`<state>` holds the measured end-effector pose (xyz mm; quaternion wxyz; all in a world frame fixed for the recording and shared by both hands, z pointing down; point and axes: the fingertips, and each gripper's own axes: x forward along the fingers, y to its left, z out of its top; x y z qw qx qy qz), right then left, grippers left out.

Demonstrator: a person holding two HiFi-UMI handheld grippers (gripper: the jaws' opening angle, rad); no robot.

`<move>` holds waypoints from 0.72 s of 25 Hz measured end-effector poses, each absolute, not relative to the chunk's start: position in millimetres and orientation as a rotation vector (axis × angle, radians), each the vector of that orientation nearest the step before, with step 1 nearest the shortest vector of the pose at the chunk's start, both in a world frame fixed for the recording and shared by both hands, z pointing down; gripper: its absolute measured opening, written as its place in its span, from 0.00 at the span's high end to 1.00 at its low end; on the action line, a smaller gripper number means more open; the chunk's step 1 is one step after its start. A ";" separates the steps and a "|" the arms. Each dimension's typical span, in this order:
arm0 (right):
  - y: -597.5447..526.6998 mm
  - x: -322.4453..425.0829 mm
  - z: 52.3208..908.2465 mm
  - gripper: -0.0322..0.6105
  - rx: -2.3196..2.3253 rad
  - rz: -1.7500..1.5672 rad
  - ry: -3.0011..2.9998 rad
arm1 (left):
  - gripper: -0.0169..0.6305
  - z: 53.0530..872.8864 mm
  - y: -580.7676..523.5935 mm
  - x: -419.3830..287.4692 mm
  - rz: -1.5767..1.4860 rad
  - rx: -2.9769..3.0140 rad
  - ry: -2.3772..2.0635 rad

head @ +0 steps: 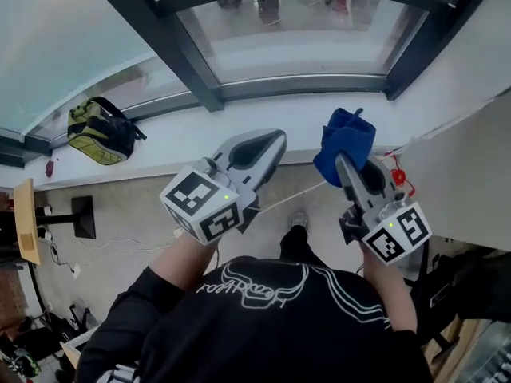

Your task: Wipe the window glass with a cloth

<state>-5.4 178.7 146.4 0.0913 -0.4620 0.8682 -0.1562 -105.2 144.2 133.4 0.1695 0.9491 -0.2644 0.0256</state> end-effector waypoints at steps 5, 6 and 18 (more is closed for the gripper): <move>101.4 -22.8 168.4 0.85 -1.275 -0.383 2.727 | 0.96 159.0 79.6 -115.1 0.009 2.610 -0.924; 87.1 -31.5 172.6 0.85 -1.257 -0.350 2.755 | 0.96 164.8 67.5 -121.6 0.004 2.603 -0.959; -50.2 -148.7 245.5 0.85 -1.120 -0.289 2.916 | 0.96 232.0 -53.7 -238.7 -0.103 2.472 -1.206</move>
